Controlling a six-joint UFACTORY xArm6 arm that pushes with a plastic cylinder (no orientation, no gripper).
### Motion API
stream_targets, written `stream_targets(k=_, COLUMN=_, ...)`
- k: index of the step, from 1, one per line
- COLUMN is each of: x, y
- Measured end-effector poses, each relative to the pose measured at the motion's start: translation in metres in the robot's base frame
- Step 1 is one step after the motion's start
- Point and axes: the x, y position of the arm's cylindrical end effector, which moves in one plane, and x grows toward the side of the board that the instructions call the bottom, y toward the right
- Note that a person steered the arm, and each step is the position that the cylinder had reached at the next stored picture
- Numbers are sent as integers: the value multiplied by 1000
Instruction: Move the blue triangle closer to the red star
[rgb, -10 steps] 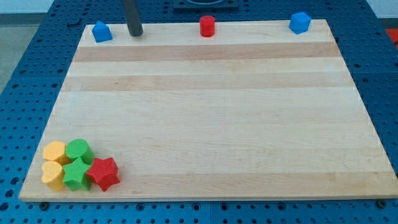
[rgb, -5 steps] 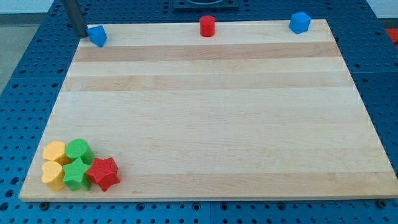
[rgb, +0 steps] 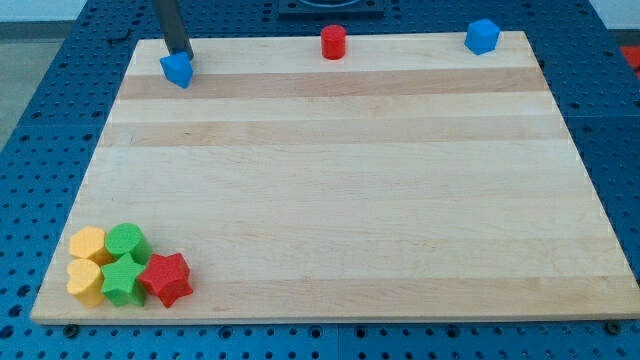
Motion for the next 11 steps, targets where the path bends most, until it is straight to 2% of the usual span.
stream_targets(k=3, x=96, y=47)
stream_targets(k=4, x=84, y=47)
stream_targets(k=5, x=42, y=46)
stream_targets(k=6, x=17, y=25)
stream_targets(k=7, x=21, y=-13)
stream_targets(k=8, x=48, y=-16)
stream_targets(k=10, x=72, y=67)
stream_targets(k=11, x=102, y=83)
